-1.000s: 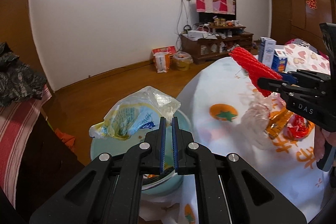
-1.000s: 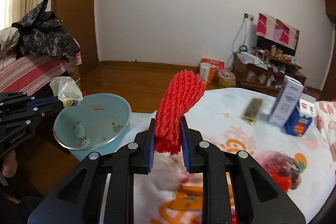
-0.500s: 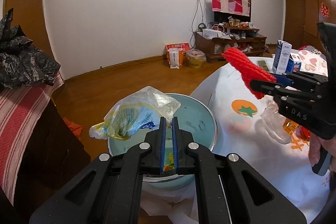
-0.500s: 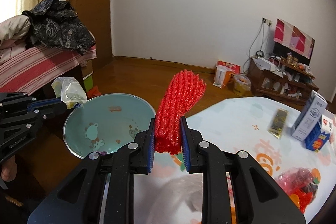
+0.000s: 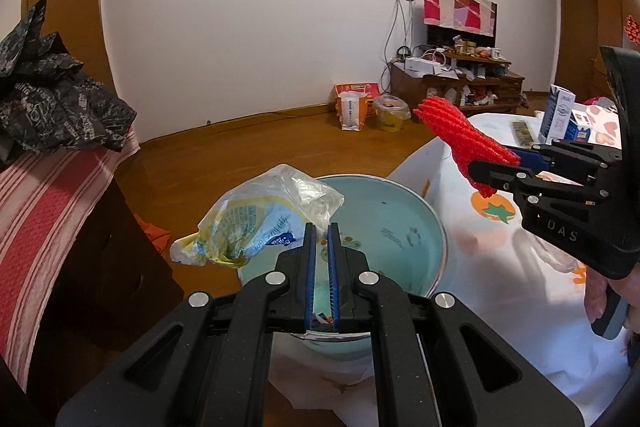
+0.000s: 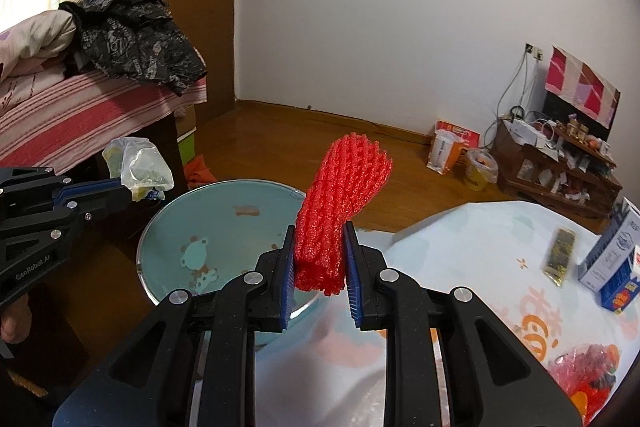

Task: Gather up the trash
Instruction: 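Carry the red net in the right gripper over the teal bin while the left carries the clear bags there, then open both grippers to drop the red net and clear bags into the bin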

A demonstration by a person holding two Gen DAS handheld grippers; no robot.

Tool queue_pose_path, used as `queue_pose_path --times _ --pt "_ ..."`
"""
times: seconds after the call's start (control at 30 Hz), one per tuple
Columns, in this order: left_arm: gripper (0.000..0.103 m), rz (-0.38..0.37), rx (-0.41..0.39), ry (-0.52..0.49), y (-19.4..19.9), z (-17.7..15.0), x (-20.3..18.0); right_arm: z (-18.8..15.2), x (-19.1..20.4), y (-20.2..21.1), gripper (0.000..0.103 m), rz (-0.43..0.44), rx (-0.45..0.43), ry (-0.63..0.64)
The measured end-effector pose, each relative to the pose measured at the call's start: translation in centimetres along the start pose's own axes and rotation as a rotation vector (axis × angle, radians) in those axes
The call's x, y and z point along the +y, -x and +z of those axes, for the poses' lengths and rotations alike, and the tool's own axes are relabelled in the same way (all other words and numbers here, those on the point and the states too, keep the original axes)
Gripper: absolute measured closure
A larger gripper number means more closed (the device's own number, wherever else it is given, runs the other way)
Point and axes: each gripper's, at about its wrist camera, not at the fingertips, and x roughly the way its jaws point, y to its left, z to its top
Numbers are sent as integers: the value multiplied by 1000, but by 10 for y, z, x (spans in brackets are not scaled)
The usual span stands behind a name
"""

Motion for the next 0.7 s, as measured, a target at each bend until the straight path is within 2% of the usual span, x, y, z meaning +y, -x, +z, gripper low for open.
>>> queue_pose_path --times 0.7 --pt "97 -1 13 29 -2 -4 11 3 23 -13 80 48 25 54"
